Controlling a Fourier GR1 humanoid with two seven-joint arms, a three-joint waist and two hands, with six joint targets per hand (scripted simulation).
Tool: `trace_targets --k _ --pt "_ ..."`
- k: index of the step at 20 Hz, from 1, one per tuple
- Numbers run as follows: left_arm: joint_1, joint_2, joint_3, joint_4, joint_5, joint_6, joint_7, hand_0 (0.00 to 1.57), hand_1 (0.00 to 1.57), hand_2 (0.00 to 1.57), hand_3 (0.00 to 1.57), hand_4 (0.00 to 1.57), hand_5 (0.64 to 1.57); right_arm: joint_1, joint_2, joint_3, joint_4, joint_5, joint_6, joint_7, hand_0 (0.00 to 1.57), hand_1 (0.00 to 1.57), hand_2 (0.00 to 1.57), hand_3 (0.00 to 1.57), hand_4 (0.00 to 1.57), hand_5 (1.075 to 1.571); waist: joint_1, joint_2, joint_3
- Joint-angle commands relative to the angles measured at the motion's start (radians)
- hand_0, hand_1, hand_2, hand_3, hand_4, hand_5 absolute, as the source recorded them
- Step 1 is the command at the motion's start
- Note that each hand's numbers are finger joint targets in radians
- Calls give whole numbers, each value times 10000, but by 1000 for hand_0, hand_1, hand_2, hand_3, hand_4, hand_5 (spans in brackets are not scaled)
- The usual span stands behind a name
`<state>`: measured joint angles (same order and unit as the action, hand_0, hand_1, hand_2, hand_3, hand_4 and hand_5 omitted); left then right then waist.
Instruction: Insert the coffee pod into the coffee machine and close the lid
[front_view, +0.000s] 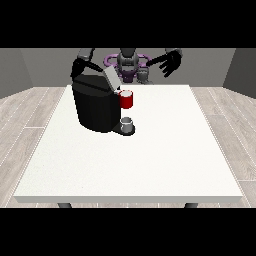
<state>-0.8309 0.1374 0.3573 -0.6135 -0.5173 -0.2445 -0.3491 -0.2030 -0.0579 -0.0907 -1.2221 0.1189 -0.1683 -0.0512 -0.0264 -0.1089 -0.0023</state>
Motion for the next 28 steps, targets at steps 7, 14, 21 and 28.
trace_targets --k 7,14,21,28 --pt "2540 -1154 278 -30 985 -515 60 0 0 0 0 442 1571 -323 -720 292 -980 -597 1646 787 0 0 0 0 196 1571 1350 -1972 25" --pt "3085 -1363 -481 -1465 2184 -413 778 0 0 0 0 353 1571 -1245 -1216 -227 -709 -659 1701 1137 0 0 0 0 0 1571 1632 -1438 26" --pt "3497 -1370 -1382 -2887 2863 -637 1287 0 0 0 0 396 1571 -2152 -1395 -1153 628 -1402 1688 1307 0 0 0 0 0 1571 2502 -823 28" --pt "4072 -1373 -1902 -4527 3449 -620 2147 0 0 0 0 361 1571 -3057 -1156 -1358 1413 -1709 1300 1662 0 0 0 0 168 1571 2719 -270 27"
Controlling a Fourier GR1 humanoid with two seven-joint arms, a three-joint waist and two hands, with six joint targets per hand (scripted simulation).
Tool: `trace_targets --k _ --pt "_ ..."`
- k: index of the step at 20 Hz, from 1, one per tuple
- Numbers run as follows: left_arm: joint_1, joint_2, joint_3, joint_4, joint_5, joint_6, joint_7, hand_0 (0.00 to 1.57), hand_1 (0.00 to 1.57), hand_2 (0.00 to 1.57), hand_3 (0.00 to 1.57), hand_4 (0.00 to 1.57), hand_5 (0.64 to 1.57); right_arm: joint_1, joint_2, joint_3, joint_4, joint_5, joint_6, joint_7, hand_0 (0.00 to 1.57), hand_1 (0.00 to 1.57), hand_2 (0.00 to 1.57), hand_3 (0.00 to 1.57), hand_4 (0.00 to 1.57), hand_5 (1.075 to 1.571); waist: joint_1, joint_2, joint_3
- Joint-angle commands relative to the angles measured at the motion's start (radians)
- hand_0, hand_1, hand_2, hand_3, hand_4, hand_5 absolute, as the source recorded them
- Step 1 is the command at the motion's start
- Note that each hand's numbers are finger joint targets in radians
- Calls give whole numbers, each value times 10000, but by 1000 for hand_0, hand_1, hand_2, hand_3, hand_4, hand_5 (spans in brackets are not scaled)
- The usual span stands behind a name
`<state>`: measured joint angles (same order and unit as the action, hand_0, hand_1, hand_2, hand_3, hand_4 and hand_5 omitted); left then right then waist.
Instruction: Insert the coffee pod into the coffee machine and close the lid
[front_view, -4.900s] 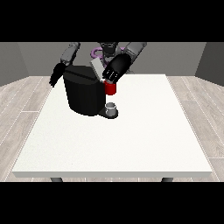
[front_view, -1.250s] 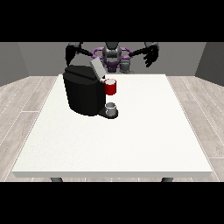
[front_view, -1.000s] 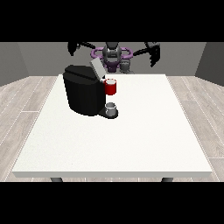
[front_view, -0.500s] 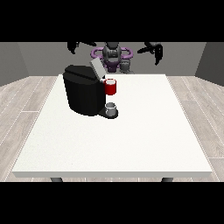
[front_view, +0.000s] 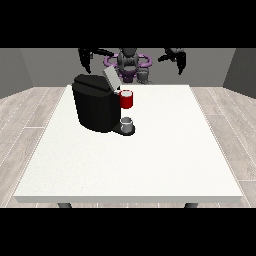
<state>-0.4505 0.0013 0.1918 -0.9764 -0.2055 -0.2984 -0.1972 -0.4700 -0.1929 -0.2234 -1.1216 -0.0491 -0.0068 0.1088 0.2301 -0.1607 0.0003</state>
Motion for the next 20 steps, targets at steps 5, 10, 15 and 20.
trace_targets --k 5,10,15,20 --pt "742 413 -204 -2250 769 -10 1152 0 0 0 0 282 1571 -538 455 406 532 120 -274 -277 0 0 0 0 0 1571 -341 663 -1" --pt "1558 219 -640 -3148 650 224 879 0 0 0 0 349 1571 -1294 292 565 922 5 200 -150 0 0 0 0 0 1571 -257 1060 -2" --pt "1385 261 -658 -3911 993 230 1238 0 0 0 0 377 1571 -1857 430 760 1391 341 -63 -675 0 0 0 0 0 1571 -167 1685 -2" --pt "1422 709 -406 -4341 1248 215 1529 0 0 0 0 368 1571 -2315 211 736 1638 276 255 -836 0 0 0 0 79 1571 -398 2048 -2"
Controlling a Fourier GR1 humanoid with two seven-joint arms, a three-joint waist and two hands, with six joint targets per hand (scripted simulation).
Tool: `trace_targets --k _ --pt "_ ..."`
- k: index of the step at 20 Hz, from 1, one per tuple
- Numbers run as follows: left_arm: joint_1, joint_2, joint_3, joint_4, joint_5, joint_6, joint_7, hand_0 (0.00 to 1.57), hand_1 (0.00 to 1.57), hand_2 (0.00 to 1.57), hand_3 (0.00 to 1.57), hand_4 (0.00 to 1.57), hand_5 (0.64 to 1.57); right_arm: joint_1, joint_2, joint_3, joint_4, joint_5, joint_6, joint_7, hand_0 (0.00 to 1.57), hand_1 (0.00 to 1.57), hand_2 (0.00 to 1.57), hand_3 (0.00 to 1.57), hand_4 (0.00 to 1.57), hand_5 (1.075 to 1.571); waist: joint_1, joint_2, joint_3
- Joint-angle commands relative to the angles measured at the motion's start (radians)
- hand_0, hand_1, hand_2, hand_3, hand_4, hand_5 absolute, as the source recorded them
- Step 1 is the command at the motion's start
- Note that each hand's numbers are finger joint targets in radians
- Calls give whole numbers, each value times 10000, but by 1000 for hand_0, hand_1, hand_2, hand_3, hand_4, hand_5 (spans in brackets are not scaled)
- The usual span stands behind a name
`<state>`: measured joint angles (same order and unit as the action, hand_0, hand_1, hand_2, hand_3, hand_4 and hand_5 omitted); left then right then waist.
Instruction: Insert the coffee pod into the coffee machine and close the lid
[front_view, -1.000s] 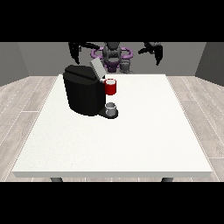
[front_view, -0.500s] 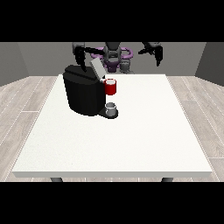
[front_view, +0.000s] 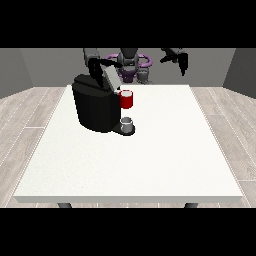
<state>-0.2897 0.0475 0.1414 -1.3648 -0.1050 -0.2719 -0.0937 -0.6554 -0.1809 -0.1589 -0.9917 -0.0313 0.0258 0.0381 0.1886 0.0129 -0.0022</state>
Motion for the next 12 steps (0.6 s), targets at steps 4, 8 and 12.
trace_targets --k 4,8,12 --pt "179 373 226 -158 4 372 -245 0 0 0 0 331 1571 -644 139 380 169 269 10 9 0 0 0 0 163 1571 -409 468 22" --pt "-27 192 -127 -641 -122 495 781 0 0 0 0 347 1571 -1030 221 615 374 534 7 -165 0 0 0 0 161 1571 -39 410 25" --pt "470 245 -78 -40 -314 528 -12 0 0 0 0 339 1571 -1631 541 1035 -60 883 -411 574 0 0 0 0 103 1571 -31 287 19"
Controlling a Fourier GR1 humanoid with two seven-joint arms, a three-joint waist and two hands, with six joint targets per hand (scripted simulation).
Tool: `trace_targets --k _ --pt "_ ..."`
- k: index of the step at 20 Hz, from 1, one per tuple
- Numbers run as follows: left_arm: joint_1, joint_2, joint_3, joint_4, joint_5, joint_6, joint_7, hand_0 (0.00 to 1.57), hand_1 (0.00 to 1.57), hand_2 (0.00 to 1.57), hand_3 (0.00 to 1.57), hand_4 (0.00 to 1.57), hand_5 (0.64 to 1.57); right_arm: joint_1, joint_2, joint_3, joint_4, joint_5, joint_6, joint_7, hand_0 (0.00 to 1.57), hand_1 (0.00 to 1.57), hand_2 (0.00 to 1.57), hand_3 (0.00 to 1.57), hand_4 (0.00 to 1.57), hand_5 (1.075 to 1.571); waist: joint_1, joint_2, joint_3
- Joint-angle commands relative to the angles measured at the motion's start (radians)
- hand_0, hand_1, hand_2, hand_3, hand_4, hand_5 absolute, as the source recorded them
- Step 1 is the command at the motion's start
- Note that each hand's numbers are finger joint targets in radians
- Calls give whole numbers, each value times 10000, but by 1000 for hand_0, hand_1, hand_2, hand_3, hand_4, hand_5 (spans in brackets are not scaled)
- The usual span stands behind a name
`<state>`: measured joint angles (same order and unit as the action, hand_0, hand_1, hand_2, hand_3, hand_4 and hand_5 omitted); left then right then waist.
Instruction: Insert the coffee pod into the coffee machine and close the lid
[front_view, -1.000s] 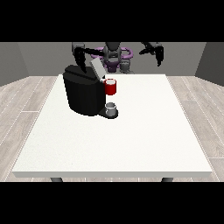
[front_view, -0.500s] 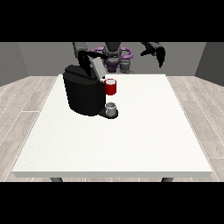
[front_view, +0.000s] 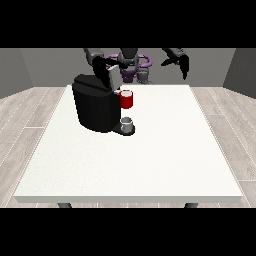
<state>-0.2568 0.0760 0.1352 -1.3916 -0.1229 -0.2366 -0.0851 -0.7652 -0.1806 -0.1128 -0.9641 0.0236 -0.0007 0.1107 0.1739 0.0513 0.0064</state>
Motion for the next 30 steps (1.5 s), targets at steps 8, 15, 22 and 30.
trace_targets --k 8,15,22,30 --pt "-261 43 -253 60 32 -264 -76 0 0 0 0 362 1571 -1108 446 829 -421 727 -209 -268 0 0 0 0 0 1571 773 373 -65" --pt "-417 -216 -693 11 -201 -235 -375 0 0 0 0 326 1571 -2016 -183 860 -671 1224 -346 593 0 0 0 0 300 1571 1608 689 -69" --pt "-1141 -510 -1041 -130 -346 -109 -260 0 0 0 0 439 1571 -2465 -404 624 -1177 1317 -532 1287 0 0 0 0 102 1571 2373 1404 -57" --pt "-1861 -494 -1275 -46 -193 -569 -206 0 0 0 0 429 1571 -2848 -1174 526 -2111 1770 -416 2443 0 0 0 0 0 1571 3396 1913 -51"
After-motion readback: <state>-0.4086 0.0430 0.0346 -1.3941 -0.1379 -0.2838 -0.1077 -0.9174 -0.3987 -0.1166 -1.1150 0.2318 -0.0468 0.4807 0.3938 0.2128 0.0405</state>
